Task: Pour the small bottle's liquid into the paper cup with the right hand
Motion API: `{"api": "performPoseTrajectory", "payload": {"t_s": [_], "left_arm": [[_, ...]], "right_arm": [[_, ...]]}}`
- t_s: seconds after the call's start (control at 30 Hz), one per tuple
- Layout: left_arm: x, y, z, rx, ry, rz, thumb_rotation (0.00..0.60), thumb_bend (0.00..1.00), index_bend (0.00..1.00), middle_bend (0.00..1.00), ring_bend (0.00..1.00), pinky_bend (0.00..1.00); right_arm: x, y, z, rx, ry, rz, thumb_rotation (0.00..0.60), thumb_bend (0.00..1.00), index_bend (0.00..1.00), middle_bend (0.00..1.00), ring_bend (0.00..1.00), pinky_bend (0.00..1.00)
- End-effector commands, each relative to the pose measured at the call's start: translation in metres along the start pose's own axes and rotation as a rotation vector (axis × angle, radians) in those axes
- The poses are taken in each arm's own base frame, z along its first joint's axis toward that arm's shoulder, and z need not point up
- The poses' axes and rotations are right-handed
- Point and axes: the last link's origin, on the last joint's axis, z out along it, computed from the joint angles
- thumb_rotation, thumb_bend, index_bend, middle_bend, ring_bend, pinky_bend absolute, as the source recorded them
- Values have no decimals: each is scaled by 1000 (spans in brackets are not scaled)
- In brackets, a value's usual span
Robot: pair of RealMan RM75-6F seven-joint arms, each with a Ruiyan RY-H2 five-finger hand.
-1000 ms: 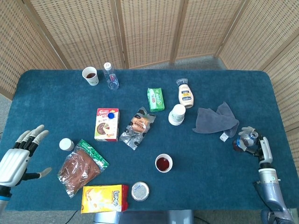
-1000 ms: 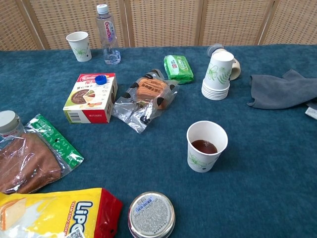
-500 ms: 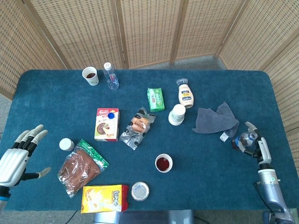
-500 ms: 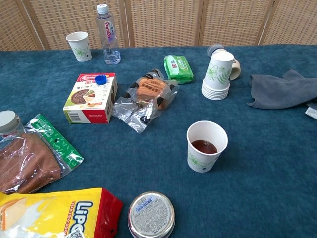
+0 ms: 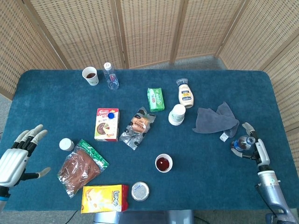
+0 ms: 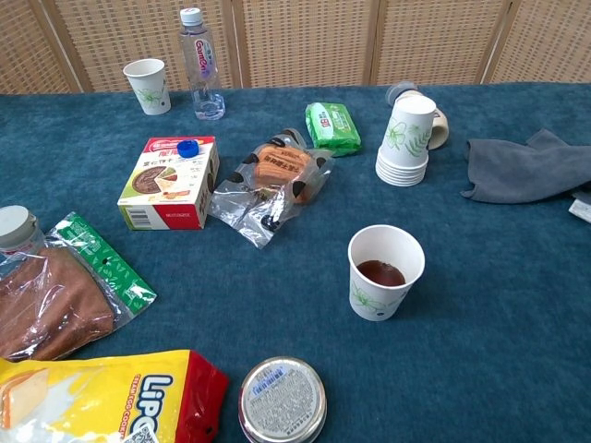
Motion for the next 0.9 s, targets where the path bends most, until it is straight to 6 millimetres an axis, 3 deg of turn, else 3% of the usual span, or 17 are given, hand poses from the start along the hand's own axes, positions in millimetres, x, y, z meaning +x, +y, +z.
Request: {"api": "performPoseTrajectory", "payload": {"t_s": [0.03, 0.9], "left_arm": [[0, 0, 0, 0, 1, -1, 600, 150, 0, 0, 0, 0], [8, -3, -6, -20, 15, -34, 600, 150, 0, 0, 0, 0]], "right_arm": [[0, -1, 0, 2, -4, -8, 600, 0, 0, 0, 0, 0], [7, -33, -3, 107, -10, -92, 600, 0, 0, 0, 0, 0]]}}
